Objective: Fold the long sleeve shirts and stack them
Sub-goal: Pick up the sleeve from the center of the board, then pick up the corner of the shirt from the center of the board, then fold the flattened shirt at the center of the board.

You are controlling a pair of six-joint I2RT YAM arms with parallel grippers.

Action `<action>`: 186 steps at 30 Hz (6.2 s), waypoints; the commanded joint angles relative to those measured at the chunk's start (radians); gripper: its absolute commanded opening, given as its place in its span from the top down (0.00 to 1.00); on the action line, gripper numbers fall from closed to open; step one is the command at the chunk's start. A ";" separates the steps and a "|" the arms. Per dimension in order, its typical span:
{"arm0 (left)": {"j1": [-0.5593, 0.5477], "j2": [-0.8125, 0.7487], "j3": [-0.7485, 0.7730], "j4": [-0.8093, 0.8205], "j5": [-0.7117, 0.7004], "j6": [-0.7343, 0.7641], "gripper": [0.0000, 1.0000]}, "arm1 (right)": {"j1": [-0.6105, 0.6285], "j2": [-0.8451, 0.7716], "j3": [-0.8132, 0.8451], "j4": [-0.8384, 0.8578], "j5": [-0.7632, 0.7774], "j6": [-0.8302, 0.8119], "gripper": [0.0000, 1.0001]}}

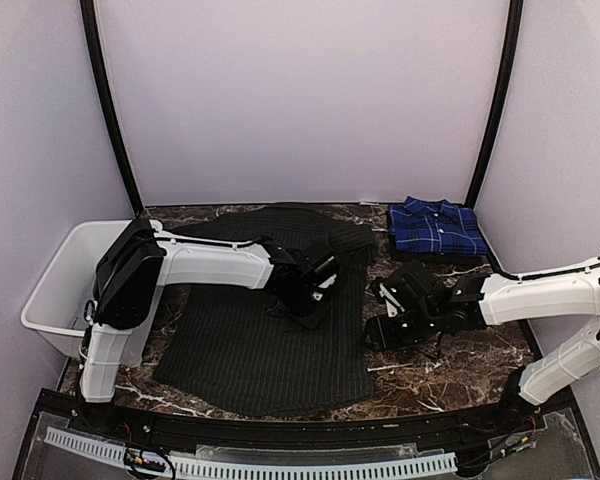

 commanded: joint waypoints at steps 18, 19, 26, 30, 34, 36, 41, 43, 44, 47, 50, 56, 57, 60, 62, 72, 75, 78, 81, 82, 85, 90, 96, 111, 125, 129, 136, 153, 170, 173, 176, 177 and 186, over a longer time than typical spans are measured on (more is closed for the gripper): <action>0.055 -0.098 -0.043 -0.013 0.172 0.003 0.91 | 0.278 0.130 0.045 -0.116 0.055 0.228 0.60; 0.057 -0.100 -0.044 -0.012 0.175 0.003 0.91 | 0.285 0.133 0.043 -0.117 0.054 0.233 0.61; 0.059 -0.120 -0.049 -0.006 0.183 -0.004 0.98 | 0.302 0.145 0.044 -0.116 0.046 0.260 0.80; 0.068 -0.148 -0.050 -0.001 0.172 -0.022 1.00 | 0.303 0.138 0.032 -0.114 0.037 0.278 0.93; 0.090 -0.198 -0.037 0.015 0.162 -0.038 1.00 | 0.301 0.125 0.018 -0.157 0.074 0.302 1.00; 0.106 -0.221 -0.019 0.025 0.164 -0.043 1.00 | 0.292 0.106 0.010 -0.186 0.096 0.309 1.00; 0.143 -0.251 0.082 0.031 0.164 -0.036 1.00 | 0.219 0.023 -0.040 -0.243 0.128 0.320 1.00; 0.169 -0.248 0.137 0.030 0.162 -0.024 1.00 | 0.185 -0.024 -0.060 -0.261 0.134 0.319 1.00; 0.177 -0.244 0.183 0.030 0.162 -0.021 1.00 | 0.167 -0.046 -0.071 -0.268 0.137 0.319 1.00; 0.229 -0.213 0.295 0.009 0.160 -0.008 1.00 | 0.131 -0.096 -0.096 -0.267 0.130 0.311 1.00; 0.277 -0.192 0.421 -0.010 0.166 -0.001 1.00 | 0.129 -0.118 -0.106 -0.241 0.107 0.304 1.00; 0.387 -0.190 0.564 -0.035 0.178 0.007 1.00 | 0.128 -0.115 -0.103 -0.222 0.097 0.307 1.00; 0.414 -0.190 0.579 -0.042 0.180 0.001 1.00 | 0.129 -0.115 -0.097 -0.227 0.102 0.309 1.00; 0.462 -0.207 0.610 -0.036 0.198 -0.003 1.00 | 0.131 -0.120 -0.081 -0.233 0.102 0.302 1.00; 0.503 -0.214 0.614 -0.031 0.204 -0.003 1.00 | 0.139 -0.120 -0.065 -0.237 0.100 0.293 1.00; 0.612 -0.222 0.615 -0.032 0.272 -0.006 1.00 | 0.214 -0.075 -0.010 -0.258 0.083 0.290 1.00; 0.619 -0.223 0.615 -0.027 0.279 -0.008 1.00 | 0.219 -0.084 -0.017 -0.255 0.071 0.316 1.00; 0.628 -0.225 0.615 -0.009 0.300 -0.018 1.00 | 0.219 -0.107 -0.044 -0.266 0.064 0.353 1.00; 0.628 -0.220 0.608 0.011 0.345 -0.027 1.00 | 0.219 -0.113 -0.058 -0.279 0.057 0.363 0.80; 0.628 -0.219 0.600 0.021 0.353 -0.034 1.00 | 0.219 -0.115 -0.063 -0.274 0.053 0.366 0.76; 0.628 -0.214 0.582 0.046 0.382 -0.047 1.00 | 0.219 -0.118 -0.086 -0.255 0.047 0.383 0.70; 0.628 -0.214 0.554 0.069 0.407 -0.061 1.00 | 0.219 -0.123 -0.143 -0.218 0.051 0.423 0.67; 0.628 -0.209 0.550 0.089 0.425 -0.072 1.00 | 0.219 -0.119 -0.175 -0.148 0.033 0.438 0.72; 0.642 -0.229 0.649 0.102 0.338 -0.053 1.00 | 0.302 -0.104 0.127 -0.298 0.194 0.341 1.00; 0.780 -0.276 0.532 0.042 0.344 -0.052 1.00 | 0.358 0.213 0.296 -0.077 -0.092 0.105 1.00; 0.792 -0.326 0.418 0.084 0.316 -0.059 1.00 | 0.352 0.245 0.271 -0.026 -0.128 0.111 1.00; 0.796 -0.359 0.403 0.113 0.311 -0.055 1.00 | 0.308 0.268 0.276 0.001 -0.162 0.124 1.00; 0.798 -0.353 0.495 0.126 0.337 -0.053 1.00 | 0.287 0.333 0.329 0.040 -0.220 0.108 1.00; 0.800 -0.363 0.470 0.113 0.334 -0.046 1.00 | 0.285 0.389 0.351 0.085 -0.252 0.085 1.00; 0.800 -0.360 0.475 0.111 0.335 -0.042 1.00 | 0.285 0.411 0.347 0.111 -0.270 0.091 1.00; 0.800 -0.348 0.492 0.099 0.340 -0.042 1.00 | 0.285 0.427 0.357 0.128 -0.275 0.093 1.00; 0.800 -0.344 0.499 0.097 0.342 -0.040 1.00 | 0.285 0.432 0.361 0.129 -0.275 0.092 1.00; 0.800 -0.357 0.507 0.096 0.353 -0.040 1.00 | 0.285 0.447 0.335 0.178 -0.303 0.105 1.00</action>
